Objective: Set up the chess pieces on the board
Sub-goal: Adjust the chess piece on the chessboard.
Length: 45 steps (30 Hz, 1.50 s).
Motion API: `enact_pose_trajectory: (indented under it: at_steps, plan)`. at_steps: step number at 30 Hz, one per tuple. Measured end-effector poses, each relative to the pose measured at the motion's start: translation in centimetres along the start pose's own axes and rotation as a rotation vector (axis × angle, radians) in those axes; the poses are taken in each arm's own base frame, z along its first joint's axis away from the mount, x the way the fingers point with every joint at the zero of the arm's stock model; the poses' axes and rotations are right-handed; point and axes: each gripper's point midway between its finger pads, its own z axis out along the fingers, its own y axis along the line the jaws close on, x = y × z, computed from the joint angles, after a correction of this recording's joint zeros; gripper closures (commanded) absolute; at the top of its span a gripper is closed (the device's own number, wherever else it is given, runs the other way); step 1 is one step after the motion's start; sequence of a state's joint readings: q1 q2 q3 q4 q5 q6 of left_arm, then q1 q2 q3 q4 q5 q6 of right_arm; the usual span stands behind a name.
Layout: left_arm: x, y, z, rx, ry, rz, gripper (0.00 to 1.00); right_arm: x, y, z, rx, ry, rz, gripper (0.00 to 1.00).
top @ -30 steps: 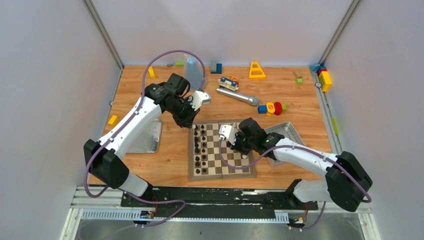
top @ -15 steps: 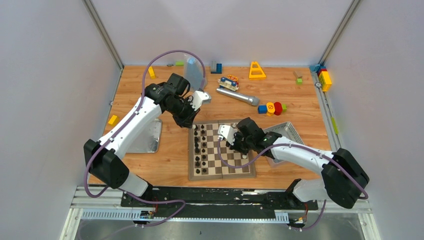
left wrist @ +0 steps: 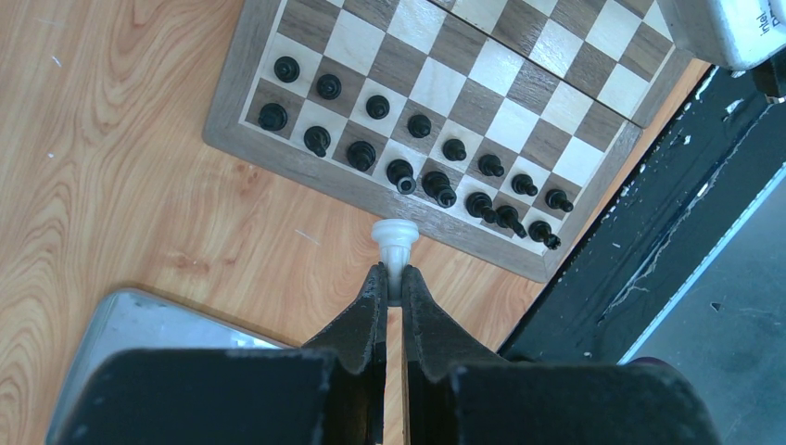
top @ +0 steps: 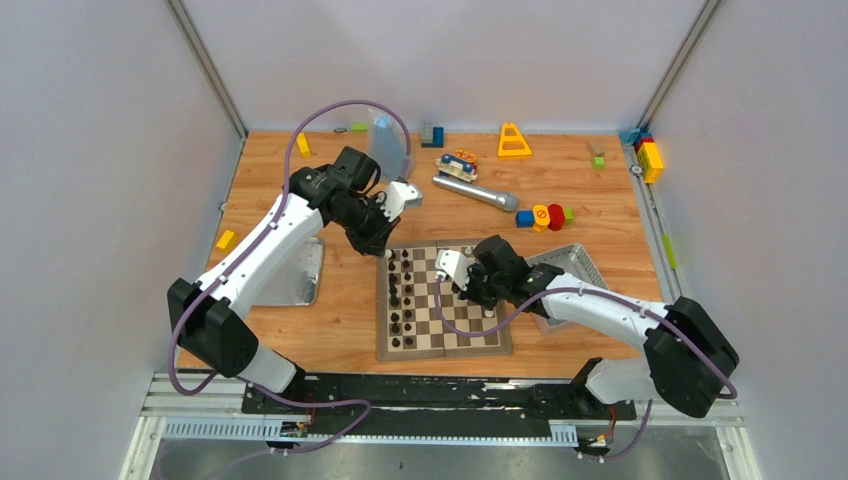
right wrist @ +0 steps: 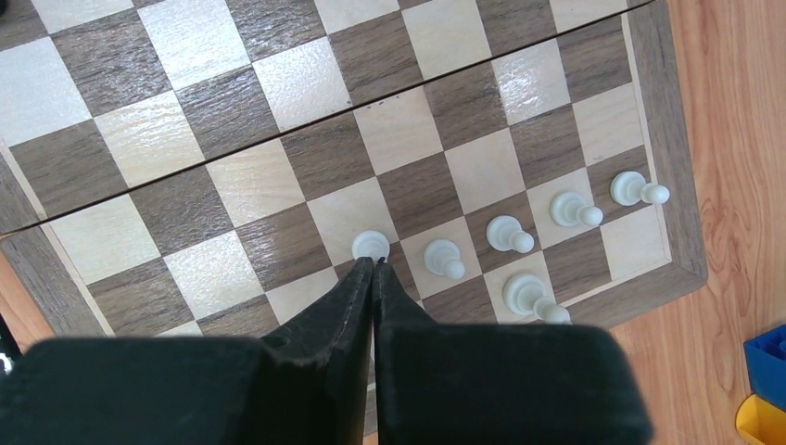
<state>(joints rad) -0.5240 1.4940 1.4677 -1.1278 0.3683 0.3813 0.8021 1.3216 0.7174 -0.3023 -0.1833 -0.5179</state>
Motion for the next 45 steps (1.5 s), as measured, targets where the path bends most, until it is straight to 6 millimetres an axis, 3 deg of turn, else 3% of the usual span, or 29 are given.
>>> enact_pose_trajectory:
  at_steps: [12, 21, 30, 45]
  plan:
    - [0.1, -0.1, 0.0, 0.003, 0.005, -0.003, 0.91, -0.6, -0.1, -0.9, 0.01, -0.012, 0.006, 0.89]
    - [0.1, -0.1, 0.0, 0.002, 0.005, -0.003, 0.91, -3.2, -0.9, -0.3, -0.009, -0.045, 0.01, 0.92]
    - [0.1, -0.1, -0.4, -0.004, -0.005, -0.001, 0.91, -1.8, -0.4, 1.3, -0.044, 0.014, 0.023, 0.95]
    - [0.0, 0.0, -0.7, -0.011, -0.016, -0.001, 0.91, -1.1, -0.1, 1.4, -0.056, 0.043, 0.029, 0.97]
